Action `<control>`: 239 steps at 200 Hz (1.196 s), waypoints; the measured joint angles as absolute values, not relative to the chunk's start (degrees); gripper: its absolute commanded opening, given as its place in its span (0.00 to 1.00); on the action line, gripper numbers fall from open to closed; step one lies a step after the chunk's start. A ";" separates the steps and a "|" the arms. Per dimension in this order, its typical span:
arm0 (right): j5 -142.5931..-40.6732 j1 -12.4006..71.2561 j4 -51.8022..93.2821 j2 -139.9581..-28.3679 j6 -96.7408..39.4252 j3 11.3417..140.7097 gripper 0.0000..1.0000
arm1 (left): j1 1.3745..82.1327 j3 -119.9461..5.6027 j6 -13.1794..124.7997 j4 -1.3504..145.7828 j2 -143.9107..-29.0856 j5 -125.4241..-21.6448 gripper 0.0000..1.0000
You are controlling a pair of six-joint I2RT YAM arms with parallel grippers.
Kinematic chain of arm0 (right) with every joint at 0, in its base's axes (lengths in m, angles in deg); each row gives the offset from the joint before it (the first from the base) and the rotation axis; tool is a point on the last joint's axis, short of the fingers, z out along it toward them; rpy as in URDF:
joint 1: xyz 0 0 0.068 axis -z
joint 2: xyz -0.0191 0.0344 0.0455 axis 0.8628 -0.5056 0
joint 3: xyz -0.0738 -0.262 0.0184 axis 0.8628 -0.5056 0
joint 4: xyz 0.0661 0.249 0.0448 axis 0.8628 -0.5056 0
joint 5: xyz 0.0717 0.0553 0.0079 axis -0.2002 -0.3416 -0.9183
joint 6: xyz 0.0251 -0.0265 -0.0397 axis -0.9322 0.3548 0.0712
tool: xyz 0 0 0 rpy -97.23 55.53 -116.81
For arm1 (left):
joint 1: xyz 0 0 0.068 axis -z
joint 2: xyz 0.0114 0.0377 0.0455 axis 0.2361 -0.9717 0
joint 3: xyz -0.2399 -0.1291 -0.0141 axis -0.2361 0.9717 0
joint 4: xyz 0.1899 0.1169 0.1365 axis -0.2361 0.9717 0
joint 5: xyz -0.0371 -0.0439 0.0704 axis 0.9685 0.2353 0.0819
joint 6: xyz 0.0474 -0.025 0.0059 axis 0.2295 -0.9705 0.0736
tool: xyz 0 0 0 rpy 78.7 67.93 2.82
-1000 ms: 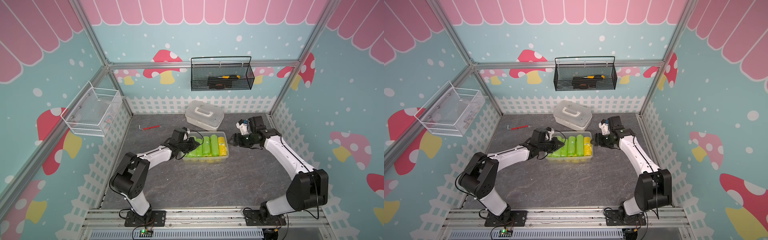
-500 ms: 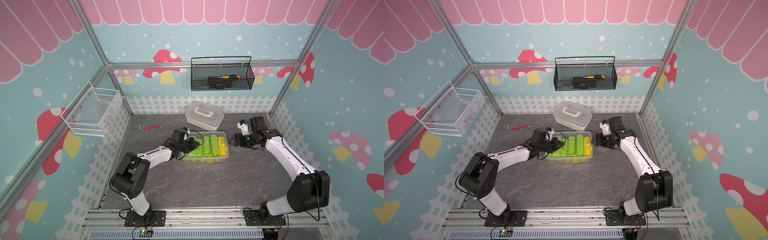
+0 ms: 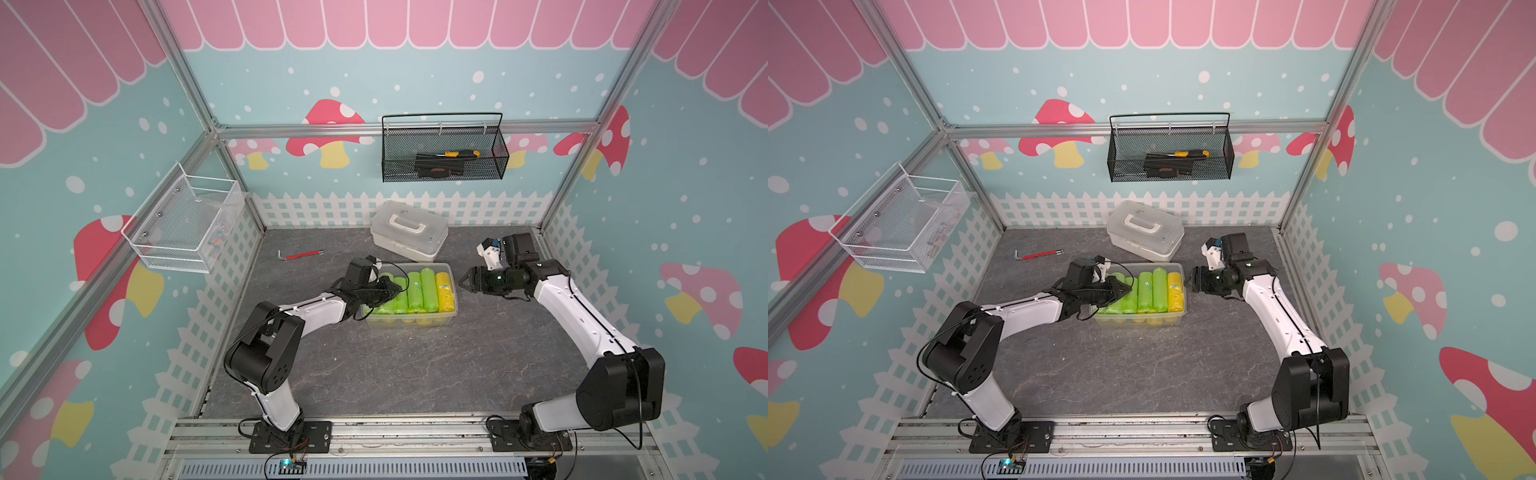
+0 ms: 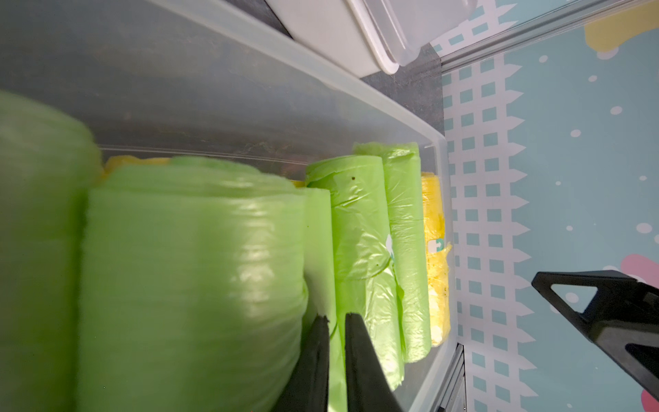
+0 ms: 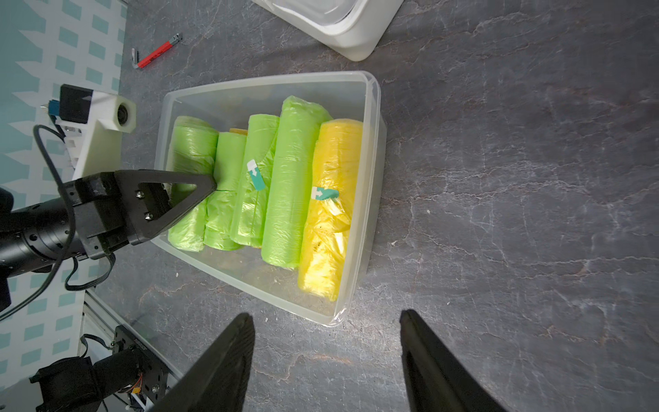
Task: Put the roll of trash bags into the storage box
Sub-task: Adjust the roll of trash bags in the storage box.
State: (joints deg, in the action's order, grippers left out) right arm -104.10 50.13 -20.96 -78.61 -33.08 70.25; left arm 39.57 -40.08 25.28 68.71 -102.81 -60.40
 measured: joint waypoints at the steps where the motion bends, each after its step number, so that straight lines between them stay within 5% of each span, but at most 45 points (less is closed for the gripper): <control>1: -104.10 50.15 -20.96 -78.61 -33.08 70.25 0.67 | 39.57 -40.08 25.28 68.78 -102.79 -60.44 0.21; 57: -104.08 50.40 -21.29 -78.28 -32.57 70.25 0.67 | 39.59 -40.47 26.53 75.38 -97.55 -62.78 0.37; 123: -104.04 51.36 -22.19 -76.81 -31.85 70.25 0.68 | 39.17 -41.78 27.10 80.06 -94.42 -64.90 0.45; 239: -104.21 53.21 -22.30 -75.72 -30.12 70.06 0.69 | 36.03 -44.53 29.44 79.14 -95.23 -63.94 0.41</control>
State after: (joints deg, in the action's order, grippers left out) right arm -104.21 53.21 -22.30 -75.72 -30.12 70.06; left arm 36.03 -44.53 29.44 79.14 -95.23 -63.94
